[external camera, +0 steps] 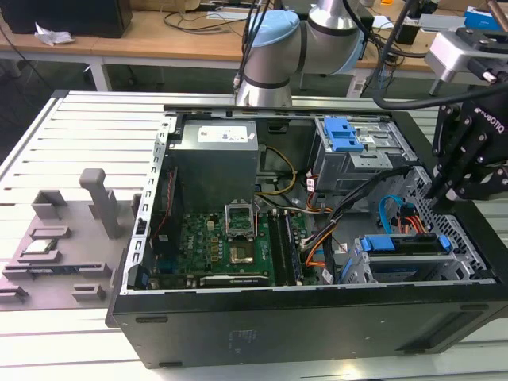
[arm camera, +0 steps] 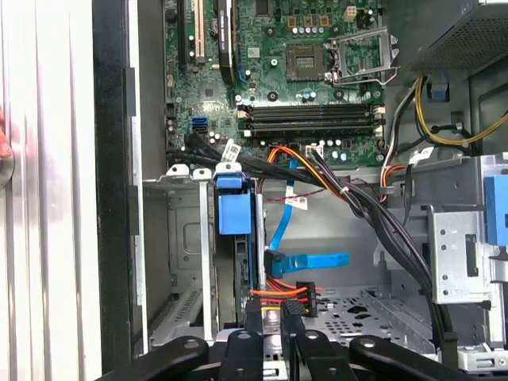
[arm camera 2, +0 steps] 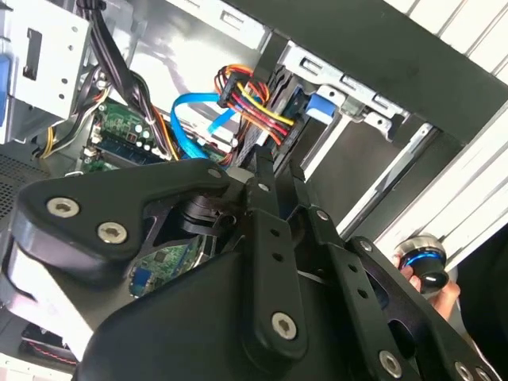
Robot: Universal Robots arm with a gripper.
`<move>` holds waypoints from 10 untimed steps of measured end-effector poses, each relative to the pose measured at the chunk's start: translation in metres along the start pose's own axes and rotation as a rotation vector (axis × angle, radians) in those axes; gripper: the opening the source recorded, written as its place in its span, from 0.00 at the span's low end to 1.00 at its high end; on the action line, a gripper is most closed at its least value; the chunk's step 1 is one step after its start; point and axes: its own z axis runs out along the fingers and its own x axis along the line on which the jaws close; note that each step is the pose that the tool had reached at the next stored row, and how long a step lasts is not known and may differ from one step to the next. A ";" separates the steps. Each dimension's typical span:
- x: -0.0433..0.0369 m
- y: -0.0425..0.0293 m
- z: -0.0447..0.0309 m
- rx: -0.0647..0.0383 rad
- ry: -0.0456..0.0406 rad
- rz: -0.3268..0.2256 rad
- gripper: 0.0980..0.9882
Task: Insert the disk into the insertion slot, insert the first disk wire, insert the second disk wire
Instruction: 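Insert the second disk wire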
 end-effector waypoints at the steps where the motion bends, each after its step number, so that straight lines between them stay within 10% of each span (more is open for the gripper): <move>1: 0.0001 0.0026 0.0001 0.000 0.0001 0.000 0.16; 10: 0.0002 0.0257 0.0071 0.000 0.0000 0.000 0.16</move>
